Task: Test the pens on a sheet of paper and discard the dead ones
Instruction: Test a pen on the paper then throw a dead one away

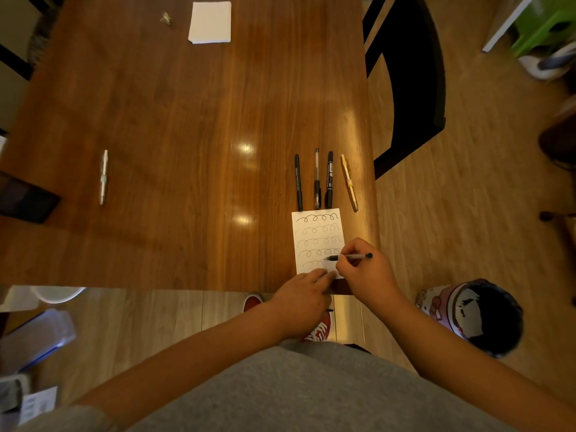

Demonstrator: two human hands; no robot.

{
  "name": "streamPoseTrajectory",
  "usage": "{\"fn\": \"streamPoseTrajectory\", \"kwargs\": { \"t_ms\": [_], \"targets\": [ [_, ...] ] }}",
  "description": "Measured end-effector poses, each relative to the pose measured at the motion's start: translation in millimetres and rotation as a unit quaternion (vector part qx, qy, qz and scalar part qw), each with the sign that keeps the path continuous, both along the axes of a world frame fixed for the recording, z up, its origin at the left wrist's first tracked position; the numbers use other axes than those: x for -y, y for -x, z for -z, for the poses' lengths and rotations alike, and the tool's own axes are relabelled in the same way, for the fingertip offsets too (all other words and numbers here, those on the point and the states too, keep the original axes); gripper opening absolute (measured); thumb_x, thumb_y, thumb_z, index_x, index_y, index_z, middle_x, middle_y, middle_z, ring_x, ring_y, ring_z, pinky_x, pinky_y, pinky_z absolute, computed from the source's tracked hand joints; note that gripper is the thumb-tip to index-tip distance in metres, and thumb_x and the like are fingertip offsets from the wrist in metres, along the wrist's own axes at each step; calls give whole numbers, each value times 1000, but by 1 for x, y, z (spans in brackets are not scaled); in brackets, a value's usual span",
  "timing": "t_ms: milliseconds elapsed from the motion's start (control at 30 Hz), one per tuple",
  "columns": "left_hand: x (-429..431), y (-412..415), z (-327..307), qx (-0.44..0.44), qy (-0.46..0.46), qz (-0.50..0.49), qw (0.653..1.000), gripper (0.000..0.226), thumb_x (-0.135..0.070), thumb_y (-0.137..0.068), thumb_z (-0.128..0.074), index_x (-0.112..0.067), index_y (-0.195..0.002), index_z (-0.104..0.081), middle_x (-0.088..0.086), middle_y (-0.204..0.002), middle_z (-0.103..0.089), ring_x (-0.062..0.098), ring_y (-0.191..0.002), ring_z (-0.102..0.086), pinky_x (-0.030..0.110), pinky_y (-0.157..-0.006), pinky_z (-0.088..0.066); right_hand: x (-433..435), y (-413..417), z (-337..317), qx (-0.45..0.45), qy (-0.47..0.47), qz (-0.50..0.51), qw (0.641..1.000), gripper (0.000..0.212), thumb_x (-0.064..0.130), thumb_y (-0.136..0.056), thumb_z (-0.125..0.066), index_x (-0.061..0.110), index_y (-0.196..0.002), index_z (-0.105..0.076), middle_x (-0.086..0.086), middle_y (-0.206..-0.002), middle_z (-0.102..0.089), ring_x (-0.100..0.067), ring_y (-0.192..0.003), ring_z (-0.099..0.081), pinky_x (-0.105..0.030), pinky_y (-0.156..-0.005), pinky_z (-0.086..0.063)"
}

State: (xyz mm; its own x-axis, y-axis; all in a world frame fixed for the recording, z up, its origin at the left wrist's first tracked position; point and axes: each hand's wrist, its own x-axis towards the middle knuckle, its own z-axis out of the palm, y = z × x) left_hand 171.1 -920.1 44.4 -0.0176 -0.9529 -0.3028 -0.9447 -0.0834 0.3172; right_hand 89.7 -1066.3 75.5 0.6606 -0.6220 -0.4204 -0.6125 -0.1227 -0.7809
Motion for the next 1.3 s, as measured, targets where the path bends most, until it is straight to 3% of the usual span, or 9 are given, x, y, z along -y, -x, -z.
{"fn": "streamPoseTrajectory", "kwargs": {
  "t_ms": [100, 233, 400, 667, 967, 1133, 1300],
  "targets": [
    [1, -3, -1, -10, -7, -5, 1000, 34, -37, -99, -47, -15, -116, -66, 8, -158, -23, 27, -141, -24, 42, -107, -36, 1, 3, 0, -1, 8, 1, 1000, 19, 11, -89, -64, 27, -81, -56, 9, -84, -64, -11, -80, -65, -20, -60, -55],
    [3, -4, -4, -6, -10, 3, 1000, 33, -36, -99, -46, -14, -115, -66, 8, -159, -22, 28, -138, -28, 42, -101, -41, 2, 7, -3, 1, 20, 4, 1000, 23, 12, -89, -64, 30, -78, -54, 11, -81, -64, -8, -77, -65, -11, -53, -49],
    [7, -3, -4, 5, -17, -1, 1000, 34, -37, -99, -47, -14, -116, -65, 8, -158, -23, 29, -135, -31, 43, -98, -41, 2, 11, -4, 7, 12, 8, 1000, 22, 11, -88, -64, 30, -79, -56, 7, -82, -65, -10, -77, -66, -14, -55, -51],
    [8, 0, 2, -5, 13, -4, 1000, 35, -37, -98, -47, -14, -117, -66, 9, -154, -31, 27, -139, -26, 43, -109, -34, -1, 12, -2, 17, 2, -6, 1000, 22, 12, -88, -66, 30, -78, -57, 7, -74, -65, -8, -69, -66, -11, -51, -49],
    [10, -1, -1, -8, 8, 2, 1000, 32, -35, -98, -49, -13, -115, -65, 7, -155, -27, 27, -135, -31, 42, -99, -42, 2, 10, 3, 12, -12, 13, 1000, 17, 13, -90, -64, 28, -83, -58, 2, -82, -67, -16, -76, -70, -33, -61, -62],
    [13, 2, -2, 6, 0, 4, 1000, 33, -35, -99, -46, -13, -116, -65, 9, -158, -23, 31, -137, -29, 45, -100, -40, 10, 13, 1, 13, 34, 19, 999, 22, 13, -88, -64, 32, -78, -57, 10, -75, -64, 2, -71, -64, -10, -49, -48],
    [15, 4, -2, 0, 7, 10, 1000, 36, -36, -99, -46, -12, -118, -64, 12, -157, -25, 29, -141, -24, 43, -109, -33, 12, 18, 3, 5, 48, 16, 999, 22, 14, -88, -64, 31, -77, -56, 12, -73, -63, 2, -70, -64, -8, -47, -46]
  ]
}}
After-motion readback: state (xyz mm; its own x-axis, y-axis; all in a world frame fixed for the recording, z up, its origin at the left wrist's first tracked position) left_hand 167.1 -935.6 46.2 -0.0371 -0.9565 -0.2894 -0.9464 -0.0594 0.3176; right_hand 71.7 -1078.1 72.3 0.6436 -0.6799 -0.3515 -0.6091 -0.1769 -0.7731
